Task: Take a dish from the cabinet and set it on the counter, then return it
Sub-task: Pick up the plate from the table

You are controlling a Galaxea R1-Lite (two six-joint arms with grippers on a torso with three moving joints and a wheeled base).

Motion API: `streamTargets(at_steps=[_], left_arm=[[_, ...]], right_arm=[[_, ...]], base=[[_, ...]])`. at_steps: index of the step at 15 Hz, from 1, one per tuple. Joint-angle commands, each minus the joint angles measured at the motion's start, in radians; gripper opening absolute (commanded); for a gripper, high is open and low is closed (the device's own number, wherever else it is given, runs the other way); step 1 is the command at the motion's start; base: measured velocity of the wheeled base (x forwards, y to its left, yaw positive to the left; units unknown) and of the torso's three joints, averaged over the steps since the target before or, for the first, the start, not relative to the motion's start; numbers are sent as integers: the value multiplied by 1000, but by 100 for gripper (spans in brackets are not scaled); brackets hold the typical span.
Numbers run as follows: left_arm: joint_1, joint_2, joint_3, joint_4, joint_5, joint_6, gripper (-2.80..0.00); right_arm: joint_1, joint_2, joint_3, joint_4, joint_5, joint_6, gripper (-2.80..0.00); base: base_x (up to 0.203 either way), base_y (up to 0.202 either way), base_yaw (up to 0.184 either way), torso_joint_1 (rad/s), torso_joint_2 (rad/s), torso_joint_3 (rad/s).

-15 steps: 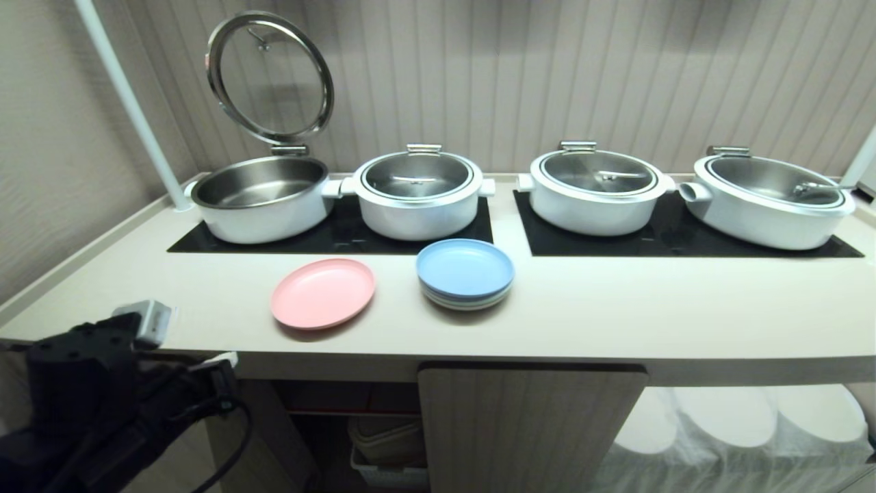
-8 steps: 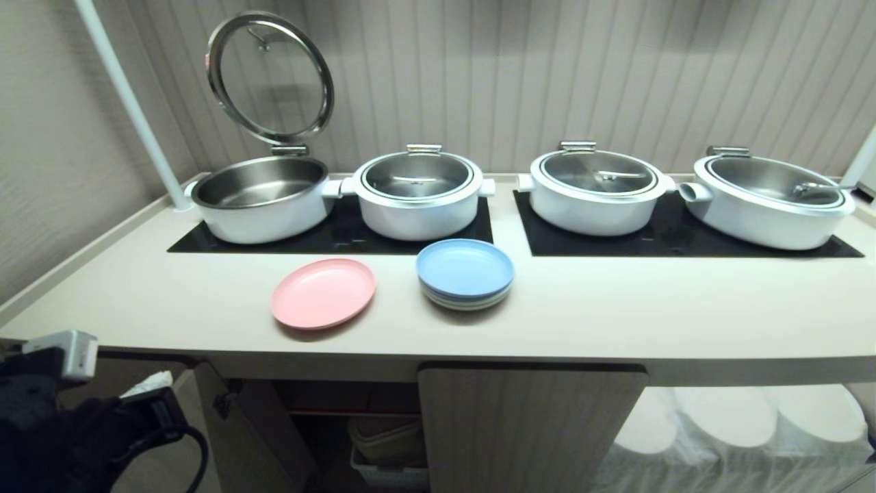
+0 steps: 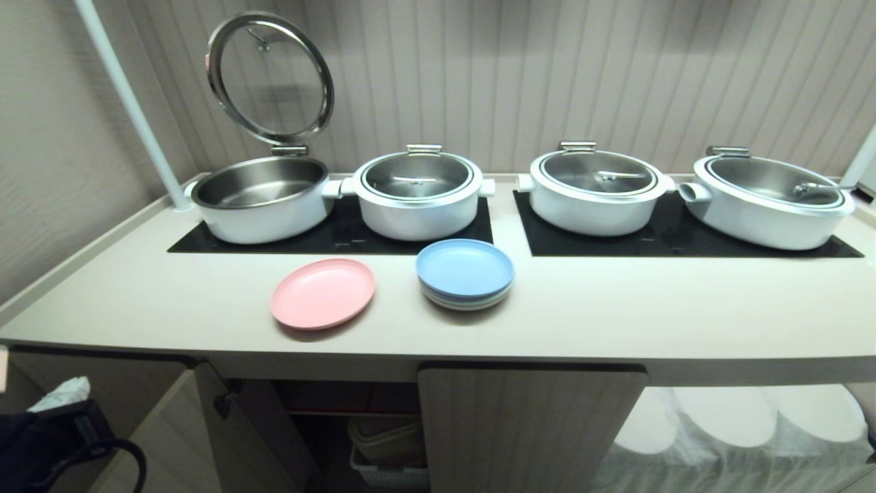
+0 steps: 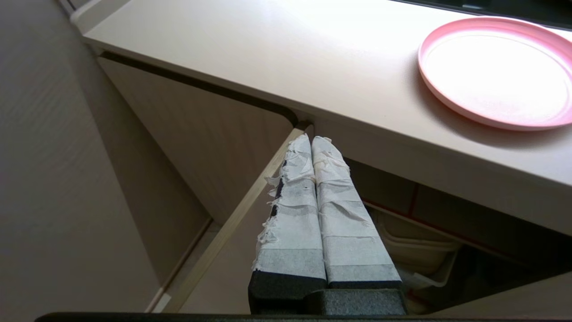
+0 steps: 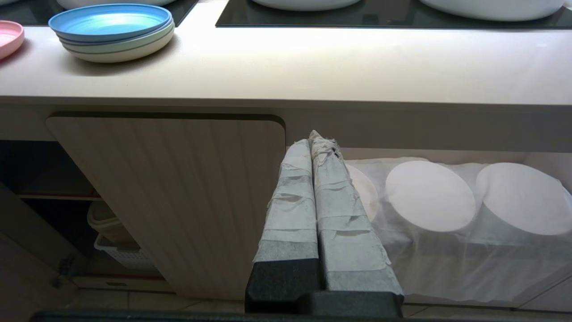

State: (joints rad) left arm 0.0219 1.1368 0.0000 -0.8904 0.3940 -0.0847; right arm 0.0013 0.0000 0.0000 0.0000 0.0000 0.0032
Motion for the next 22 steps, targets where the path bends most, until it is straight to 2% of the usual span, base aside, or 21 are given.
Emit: streamTargets(at_steps=[1,5,9,10,13,14,16,22], left_arm=[[11,-150,0,71,-8,11,-280],[2,-473,0,370,-73,37,-280],[-39,-859,-18,709,-148,135,-280],[-38,-925,-22,762,-189,154,-280],[-28,-1120,-7,852,-401,201,-280],[-24,-1137,-1,900,-442,210,-280],[-23,-1137,0,906,-442,191,-280],[-23,-1137,0,907,-440,191,-280]], right_arm=[[0,0,0,0,0,0,-280],[0,0,0,0,0,1,-280],[0,0,0,0,0,0,-280],[0,0,0,0,0,0,-280],[0,0,-1,0,0,1,-280],[0,0,0,0,0,1,-280],[0,0,0,0,0,1,-280],[0,0,0,0,0,1,-280]], base=[[0,0,0,0,0,0],[0,0,0,0,0,0],[0,0,0,0,0,0],[0,0,0,0,0,0],[0,0,0,0,0,0],[0,0,0,0,0,0],[0,0,0,0,0,0],[0,0,0,0,0,0]])
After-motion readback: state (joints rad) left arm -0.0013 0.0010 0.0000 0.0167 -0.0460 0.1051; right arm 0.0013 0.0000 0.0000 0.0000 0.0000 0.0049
